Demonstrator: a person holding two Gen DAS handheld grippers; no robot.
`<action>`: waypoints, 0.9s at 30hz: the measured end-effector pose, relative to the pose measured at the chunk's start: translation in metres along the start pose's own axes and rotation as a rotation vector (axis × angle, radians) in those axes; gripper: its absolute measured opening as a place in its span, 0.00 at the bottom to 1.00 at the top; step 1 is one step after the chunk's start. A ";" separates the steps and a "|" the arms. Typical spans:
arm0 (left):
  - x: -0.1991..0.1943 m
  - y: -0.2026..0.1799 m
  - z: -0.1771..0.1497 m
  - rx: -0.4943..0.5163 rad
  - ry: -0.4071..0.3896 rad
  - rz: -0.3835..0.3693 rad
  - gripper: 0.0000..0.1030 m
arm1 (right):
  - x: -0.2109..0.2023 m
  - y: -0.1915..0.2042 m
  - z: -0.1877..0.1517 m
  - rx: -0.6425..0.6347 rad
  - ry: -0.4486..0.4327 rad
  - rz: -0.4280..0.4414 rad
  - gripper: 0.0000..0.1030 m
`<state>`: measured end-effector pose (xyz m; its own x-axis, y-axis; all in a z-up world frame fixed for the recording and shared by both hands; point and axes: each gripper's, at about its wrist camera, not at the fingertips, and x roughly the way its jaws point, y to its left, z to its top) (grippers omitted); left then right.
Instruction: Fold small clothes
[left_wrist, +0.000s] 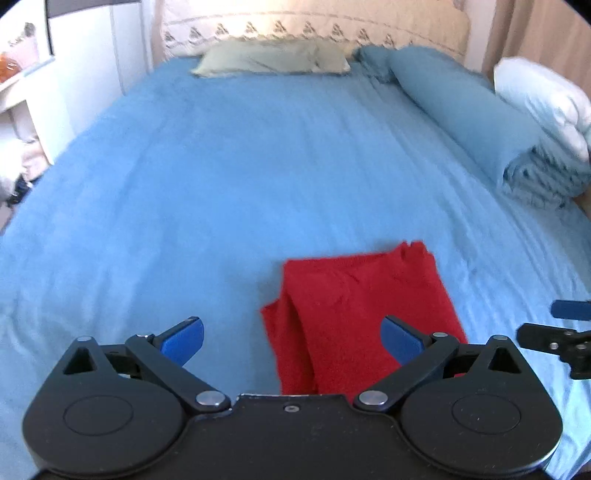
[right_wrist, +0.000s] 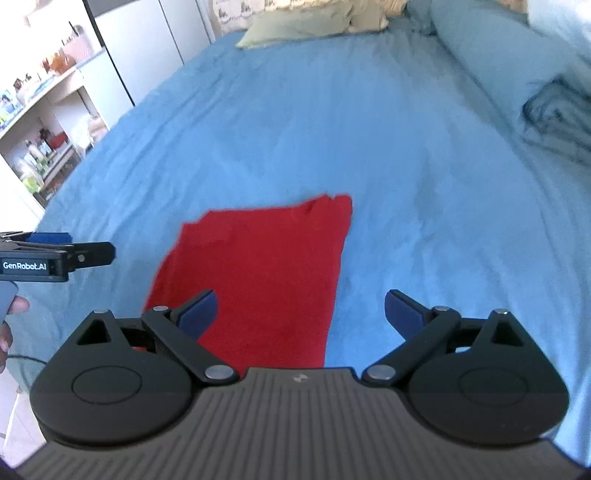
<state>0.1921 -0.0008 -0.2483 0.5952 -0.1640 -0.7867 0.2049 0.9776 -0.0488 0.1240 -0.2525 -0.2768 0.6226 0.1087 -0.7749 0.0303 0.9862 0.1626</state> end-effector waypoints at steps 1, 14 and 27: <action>-0.015 0.002 0.003 -0.016 -0.006 0.008 1.00 | -0.016 0.003 0.005 0.006 -0.015 -0.009 1.00; -0.212 -0.011 0.023 -0.178 -0.034 0.077 1.00 | -0.231 0.043 0.039 0.041 -0.080 -0.184 1.00; -0.284 -0.054 -0.021 -0.051 0.054 0.120 1.00 | -0.311 0.076 -0.001 0.017 0.043 -0.277 1.00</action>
<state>-0.0043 -0.0043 -0.0353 0.5703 -0.0394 -0.8205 0.0942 0.9954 0.0177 -0.0681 -0.2107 -0.0240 0.5546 -0.1592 -0.8167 0.2082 0.9769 -0.0490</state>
